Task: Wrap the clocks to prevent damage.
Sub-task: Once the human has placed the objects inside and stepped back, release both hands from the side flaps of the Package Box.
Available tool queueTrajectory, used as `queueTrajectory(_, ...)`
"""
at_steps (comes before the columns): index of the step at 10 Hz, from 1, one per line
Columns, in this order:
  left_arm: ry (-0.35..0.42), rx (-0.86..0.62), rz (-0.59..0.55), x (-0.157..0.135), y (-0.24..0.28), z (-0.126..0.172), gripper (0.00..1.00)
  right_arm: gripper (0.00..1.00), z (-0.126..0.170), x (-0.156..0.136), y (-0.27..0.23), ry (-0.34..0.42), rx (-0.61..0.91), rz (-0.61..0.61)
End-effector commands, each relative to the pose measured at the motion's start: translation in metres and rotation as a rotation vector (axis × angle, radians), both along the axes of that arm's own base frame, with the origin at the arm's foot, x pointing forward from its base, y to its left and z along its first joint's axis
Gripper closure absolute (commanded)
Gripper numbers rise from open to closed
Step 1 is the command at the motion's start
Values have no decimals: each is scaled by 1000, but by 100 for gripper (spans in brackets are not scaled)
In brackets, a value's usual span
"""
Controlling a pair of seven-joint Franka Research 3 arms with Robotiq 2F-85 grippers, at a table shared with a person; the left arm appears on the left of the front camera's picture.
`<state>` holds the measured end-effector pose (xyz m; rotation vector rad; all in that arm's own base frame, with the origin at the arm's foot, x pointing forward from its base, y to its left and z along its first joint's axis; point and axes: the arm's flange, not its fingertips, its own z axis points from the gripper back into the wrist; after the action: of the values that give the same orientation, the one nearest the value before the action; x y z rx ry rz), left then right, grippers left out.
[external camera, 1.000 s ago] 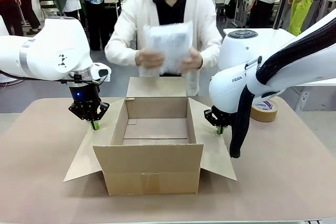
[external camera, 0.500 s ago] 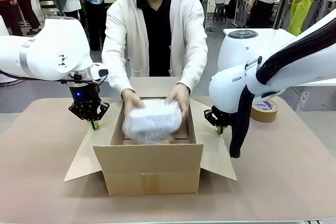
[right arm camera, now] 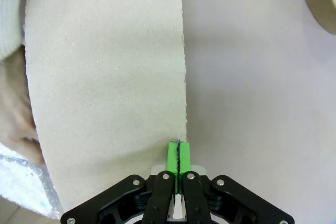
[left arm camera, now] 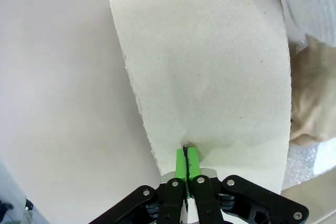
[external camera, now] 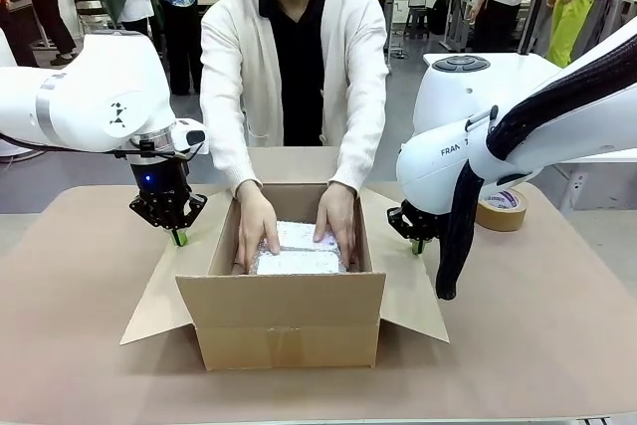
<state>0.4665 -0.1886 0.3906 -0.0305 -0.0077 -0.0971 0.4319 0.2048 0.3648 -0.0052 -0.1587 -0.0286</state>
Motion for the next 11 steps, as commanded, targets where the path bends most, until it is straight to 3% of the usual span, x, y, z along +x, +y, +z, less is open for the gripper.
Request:
queueTrajectory(1, 4, 11, 0, -1, 0, -1, 99, 99, -1, 0, 0, 1, 1, 0)
queueTrajectory(9, 0, 0, 0, 0, 0, 0, 99, 99, -1, 0, 0, 1, 1, 0)
queueTrajectory(10, 17, 15, 9, -5, -1, 15, 99, 99, 0, 0, 0, 0, 0, 0)
queueTrajectory(11, -46, 21, -2, -18, -1, 57, 99, 99, 42, -12, 0, -60, -28, 65)
